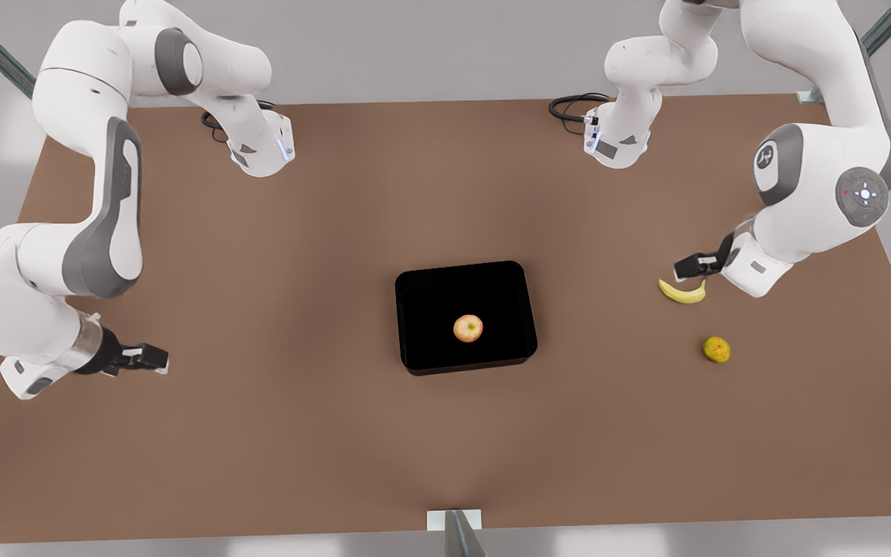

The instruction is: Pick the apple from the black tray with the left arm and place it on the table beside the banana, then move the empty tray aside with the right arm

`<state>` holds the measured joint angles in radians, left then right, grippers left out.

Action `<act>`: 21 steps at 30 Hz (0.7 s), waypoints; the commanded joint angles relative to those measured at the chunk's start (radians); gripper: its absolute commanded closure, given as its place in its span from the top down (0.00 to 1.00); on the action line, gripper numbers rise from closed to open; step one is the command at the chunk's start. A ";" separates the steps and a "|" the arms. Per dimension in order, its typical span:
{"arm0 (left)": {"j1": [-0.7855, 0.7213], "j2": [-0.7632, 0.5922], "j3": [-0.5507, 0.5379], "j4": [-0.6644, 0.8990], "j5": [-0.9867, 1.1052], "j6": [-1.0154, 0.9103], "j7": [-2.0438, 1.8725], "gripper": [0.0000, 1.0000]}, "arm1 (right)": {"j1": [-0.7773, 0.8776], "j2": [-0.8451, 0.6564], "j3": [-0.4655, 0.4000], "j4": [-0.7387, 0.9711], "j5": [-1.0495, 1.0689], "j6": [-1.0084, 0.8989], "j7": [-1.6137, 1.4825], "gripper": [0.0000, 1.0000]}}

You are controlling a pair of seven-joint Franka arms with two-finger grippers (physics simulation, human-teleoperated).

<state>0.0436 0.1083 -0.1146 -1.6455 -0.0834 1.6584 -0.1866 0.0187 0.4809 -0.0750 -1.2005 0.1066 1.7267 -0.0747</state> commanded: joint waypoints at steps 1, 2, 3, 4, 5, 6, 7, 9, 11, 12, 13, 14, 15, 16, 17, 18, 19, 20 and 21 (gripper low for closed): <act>-0.008 -0.001 -0.004 -0.002 0.002 0.038 -0.097 1.00 | 0.003 -0.010 0.001 -0.011 0.011 0.079 -0.045 1.00; -0.013 -0.001 -0.002 0.004 -0.001 0.038 -0.097 1.00 | 0.003 -0.010 0.003 -0.010 0.013 0.079 -0.043 1.00; -0.021 0.016 -0.002 0.055 -0.004 0.040 -0.106 1.00 | 0.003 -0.008 0.003 -0.010 0.013 0.079 -0.043 1.00; -0.024 0.031 -0.002 0.062 -0.012 0.043 -0.108 1.00 | 0.003 -0.008 0.003 -0.010 0.011 0.079 -0.043 1.00; -0.077 0.086 -0.004 0.058 -0.013 0.127 -0.105 1.00 | 0.003 -0.005 0.003 -0.010 0.004 0.079 -0.045 1.00; -0.145 0.145 -0.016 0.099 -0.003 0.141 -0.112 1.00 | 0.003 0.011 0.003 -0.010 0.002 0.079 -0.043 1.00; -0.215 0.169 -0.017 0.141 -0.006 0.142 -0.233 1.00 | 0.003 0.051 0.004 -0.004 0.002 0.088 -0.045 1.00; -0.395 0.278 -0.017 0.253 0.036 0.155 -0.575 1.00 | 0.000 0.120 0.003 -0.002 0.005 0.169 -0.045 1.00; -0.571 0.369 -0.017 0.277 0.117 0.217 -0.888 1.00 | 0.001 0.171 0.003 -0.002 0.004 0.231 -0.043 1.00; -0.642 0.419 -0.017 0.280 0.154 0.326 -1.047 1.00 | 0.001 0.166 0.004 0.010 0.004 0.225 -0.042 1.00; -0.679 0.473 -0.017 0.314 0.203 0.360 -1.137 1.00 | 0.003 0.143 0.006 0.012 0.002 0.209 -0.043 1.00; -0.697 0.507 -0.016 0.342 0.206 0.360 -1.186 1.00 | 0.001 0.097 0.004 0.012 0.004 0.156 -0.043 1.00; -0.703 0.515 -0.017 0.334 0.208 0.356 -1.217 1.00 | 0.003 0.082 0.004 0.012 0.004 0.120 -0.043 1.00; -0.703 0.530 -0.016 0.331 0.206 0.356 -1.214 1.00 | 0.001 0.048 -0.003 0.012 0.002 0.080 -0.043 1.00; -0.703 0.556 -0.016 0.332 0.206 0.359 -1.217 1.00 | 0.000 0.041 -0.005 0.012 0.007 0.067 -0.043 1.00; -0.703 0.579 -0.014 0.334 0.206 0.369 -1.212 1.00 | 0.001 0.041 0.001 0.012 0.007 0.057 -0.042 1.00; -0.703 0.600 -0.011 0.334 0.208 0.388 -1.211 1.00 | 0.000 0.042 0.000 0.012 0.008 0.056 -0.042 1.00; -0.703 0.619 -0.011 0.332 0.208 0.405 -1.211 1.00 | 0.001 0.042 0.001 0.012 0.008 0.056 -0.042 1.00; -0.705 0.628 -0.013 0.332 0.223 0.417 -1.214 1.00 | 0.003 0.042 0.004 0.012 0.007 0.056 -0.042 1.00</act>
<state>-0.6628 0.7262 -0.1268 -1.3138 0.1182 1.9966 -0.8010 0.0206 0.5251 -0.0722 -1.1894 0.1122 1.8165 -0.1033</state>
